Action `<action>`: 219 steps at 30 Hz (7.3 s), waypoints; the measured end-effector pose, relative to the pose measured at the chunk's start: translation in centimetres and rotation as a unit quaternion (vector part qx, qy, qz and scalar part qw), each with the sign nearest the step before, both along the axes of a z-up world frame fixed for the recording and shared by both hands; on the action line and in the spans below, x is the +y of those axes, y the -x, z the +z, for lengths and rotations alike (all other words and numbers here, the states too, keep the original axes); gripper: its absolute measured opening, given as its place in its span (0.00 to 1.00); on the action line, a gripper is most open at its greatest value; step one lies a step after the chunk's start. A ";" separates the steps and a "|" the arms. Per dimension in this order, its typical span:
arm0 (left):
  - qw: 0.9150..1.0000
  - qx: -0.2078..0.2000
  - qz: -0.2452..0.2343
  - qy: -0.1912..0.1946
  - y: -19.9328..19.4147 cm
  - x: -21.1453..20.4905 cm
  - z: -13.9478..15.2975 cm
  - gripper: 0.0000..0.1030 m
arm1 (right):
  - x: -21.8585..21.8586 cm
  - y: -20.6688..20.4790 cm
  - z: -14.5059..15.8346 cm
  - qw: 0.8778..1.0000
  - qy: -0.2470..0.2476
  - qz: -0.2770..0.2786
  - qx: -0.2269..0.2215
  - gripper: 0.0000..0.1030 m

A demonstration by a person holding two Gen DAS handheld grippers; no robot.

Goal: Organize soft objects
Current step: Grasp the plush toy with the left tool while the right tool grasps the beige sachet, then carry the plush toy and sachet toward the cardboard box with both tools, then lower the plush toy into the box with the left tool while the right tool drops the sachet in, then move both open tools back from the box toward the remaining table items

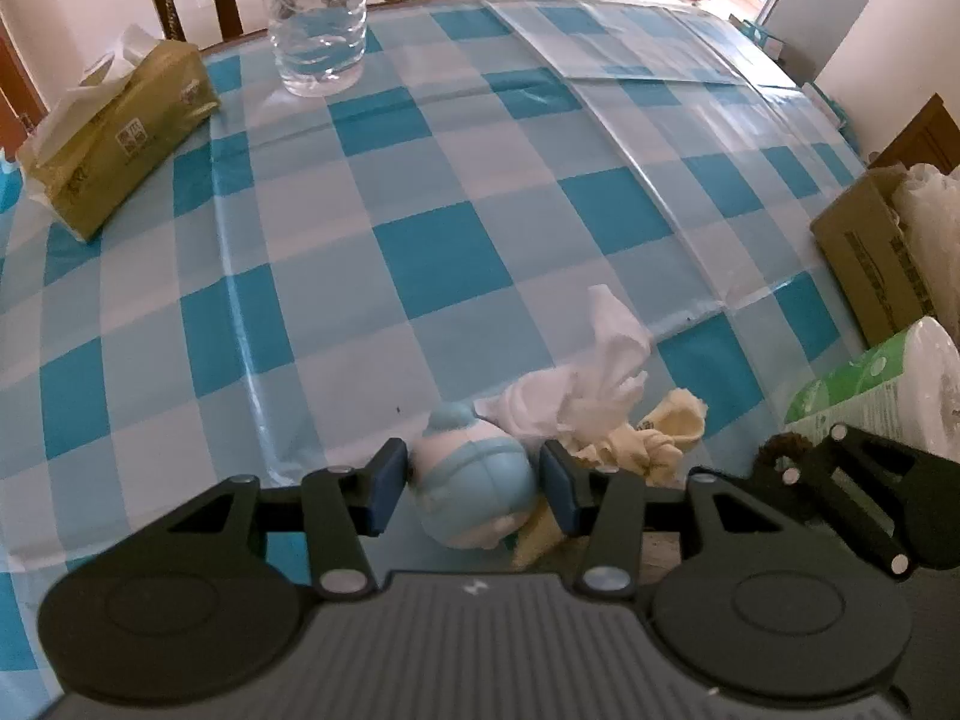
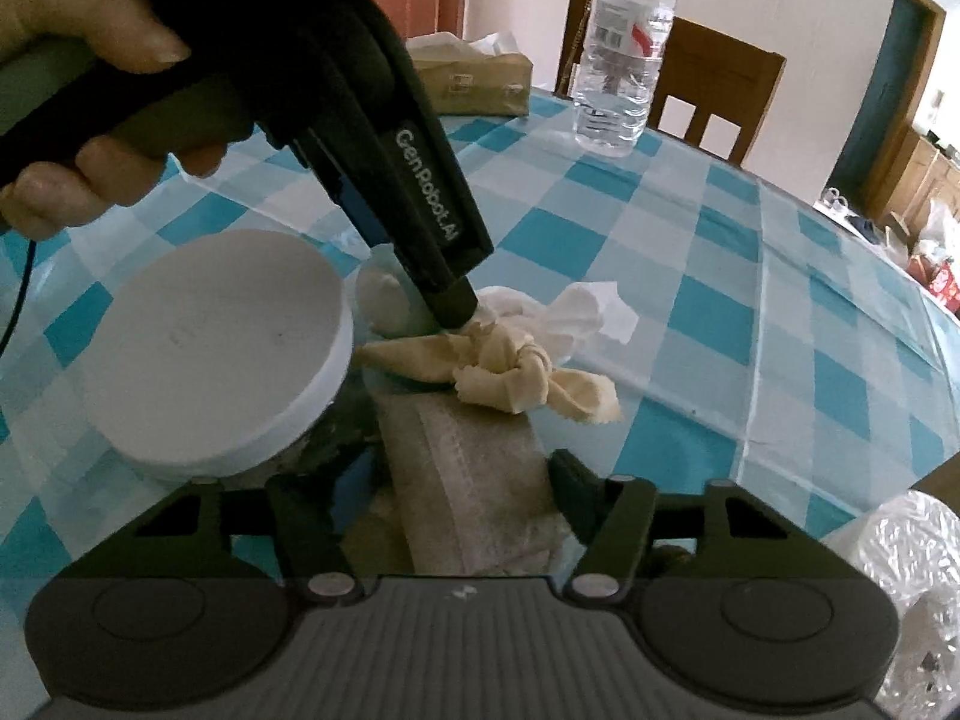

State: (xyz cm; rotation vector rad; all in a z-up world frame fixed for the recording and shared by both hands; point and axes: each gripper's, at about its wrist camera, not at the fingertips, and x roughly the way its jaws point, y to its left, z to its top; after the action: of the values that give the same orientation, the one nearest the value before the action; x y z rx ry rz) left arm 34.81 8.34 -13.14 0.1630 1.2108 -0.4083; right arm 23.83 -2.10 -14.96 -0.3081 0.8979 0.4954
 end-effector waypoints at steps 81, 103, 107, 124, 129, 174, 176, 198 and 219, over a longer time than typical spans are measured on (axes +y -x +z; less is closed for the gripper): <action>0.971 -0.103 -0.213 0.038 16.7 -15.9 14.2 0.41 | -20.8 16.3 12.7 0.992 0.048 -0.111 -0.048 0.29; 0.969 -0.097 -0.227 0.030 15.8 -26.0 12.9 0.41 | -31.5 13.2 10.5 0.985 0.057 -0.149 -0.060 0.75; 0.967 -0.095 -0.232 0.031 15.1 -27.7 12.4 0.41 | -31.9 14.1 10.4 0.985 0.041 -0.160 -0.057 0.85; 0.967 -0.100 -0.234 0.029 11.5 -34.3 10.5 0.45 | -32.7 16.1 10.8 0.979 0.003 -0.195 -0.066 0.99; 0.967 -0.118 -0.224 0.022 11.0 -35.1 10.3 0.88 | -32.7 16.3 10.9 0.978 -0.002 -0.197 -0.068 0.99; 0.978 -0.201 -0.052 -0.022 22.0 -14.8 8.6 0.97 | -20.2 14.4 10.5 0.987 -0.009 -0.156 -0.036 1.00; 0.978 -0.201 -0.043 -0.031 22.2 -13.5 8.1 0.97 | -19.2 14.3 10.4 0.988 -0.009 -0.150 -0.034 1.00; 0.980 -0.185 0.025 -0.070 22.0 -0.4 5.8 0.97 | -5.8 11.7 7.4 0.998 -0.014 -0.060 0.010 1.00; 0.981 -0.159 0.081 -0.073 19.0 3.0 6.3 0.97 | -1.1 6.3 3.1 0.998 0.014 0.057 0.012 1.00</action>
State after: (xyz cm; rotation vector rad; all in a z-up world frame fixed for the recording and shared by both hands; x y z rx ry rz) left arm 15.83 11.29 -6.88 0.2444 0.9287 -0.1424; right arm 17.55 -3.20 -11.83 -0.3816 0.9139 0.5939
